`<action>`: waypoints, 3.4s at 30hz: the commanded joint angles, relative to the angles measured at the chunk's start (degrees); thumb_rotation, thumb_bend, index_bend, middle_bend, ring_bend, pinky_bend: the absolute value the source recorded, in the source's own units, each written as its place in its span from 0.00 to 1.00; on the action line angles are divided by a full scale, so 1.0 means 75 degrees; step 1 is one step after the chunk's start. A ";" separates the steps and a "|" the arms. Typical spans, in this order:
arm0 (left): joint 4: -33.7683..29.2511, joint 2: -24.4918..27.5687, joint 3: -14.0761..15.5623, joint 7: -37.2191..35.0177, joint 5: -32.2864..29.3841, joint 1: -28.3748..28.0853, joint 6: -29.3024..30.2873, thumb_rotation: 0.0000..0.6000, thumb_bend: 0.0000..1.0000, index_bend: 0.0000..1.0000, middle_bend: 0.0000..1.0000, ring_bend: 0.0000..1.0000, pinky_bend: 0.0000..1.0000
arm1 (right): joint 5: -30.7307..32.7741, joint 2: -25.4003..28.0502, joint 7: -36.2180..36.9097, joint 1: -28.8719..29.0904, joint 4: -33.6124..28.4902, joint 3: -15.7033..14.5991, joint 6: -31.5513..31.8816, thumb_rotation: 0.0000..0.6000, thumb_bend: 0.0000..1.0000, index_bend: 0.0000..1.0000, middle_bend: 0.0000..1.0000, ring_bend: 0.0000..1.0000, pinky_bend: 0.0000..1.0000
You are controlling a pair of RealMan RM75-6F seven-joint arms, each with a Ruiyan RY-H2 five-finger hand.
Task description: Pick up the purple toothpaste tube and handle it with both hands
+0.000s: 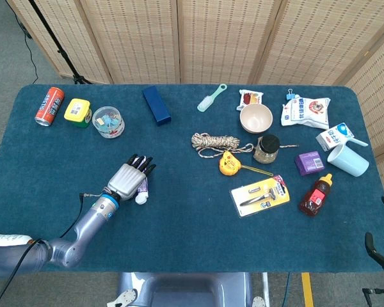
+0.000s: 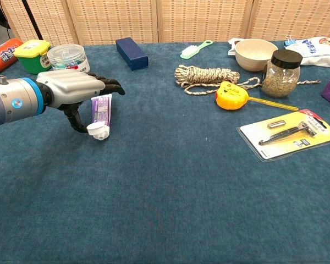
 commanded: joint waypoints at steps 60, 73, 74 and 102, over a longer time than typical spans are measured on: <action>0.2411 -0.1564 -0.0594 -0.3119 0.1650 -0.0095 -0.0590 1.00 0.31 0.46 0.34 0.35 0.30 | 0.0126 0.0014 -0.0340 -0.0062 -0.0192 0.0068 -0.0003 1.00 0.46 0.05 0.00 0.00 0.00; 0.2468 -0.1608 -0.0619 -0.3463 0.1971 -0.0003 -0.0509 1.00 0.42 0.53 0.45 0.45 0.44 | 0.0161 0.0006 -0.0329 -0.0057 -0.0190 0.0077 -0.0025 1.00 0.46 0.05 0.00 0.00 0.00; 0.2470 -0.1601 -0.0624 -0.3502 0.2003 0.0001 -0.0505 1.00 0.44 0.54 0.47 0.47 0.45 | 0.0161 0.0009 -0.0327 -0.0056 -0.0192 0.0078 -0.0025 1.00 0.46 0.05 0.00 0.00 0.00; 0.0282 0.0516 -0.0536 -0.3655 0.2828 0.0134 -0.0431 1.00 0.77 0.59 0.55 0.55 0.58 | -0.0339 0.0333 0.0464 0.0602 -0.0357 0.0173 -0.0778 1.00 0.46 0.06 0.00 0.00 0.00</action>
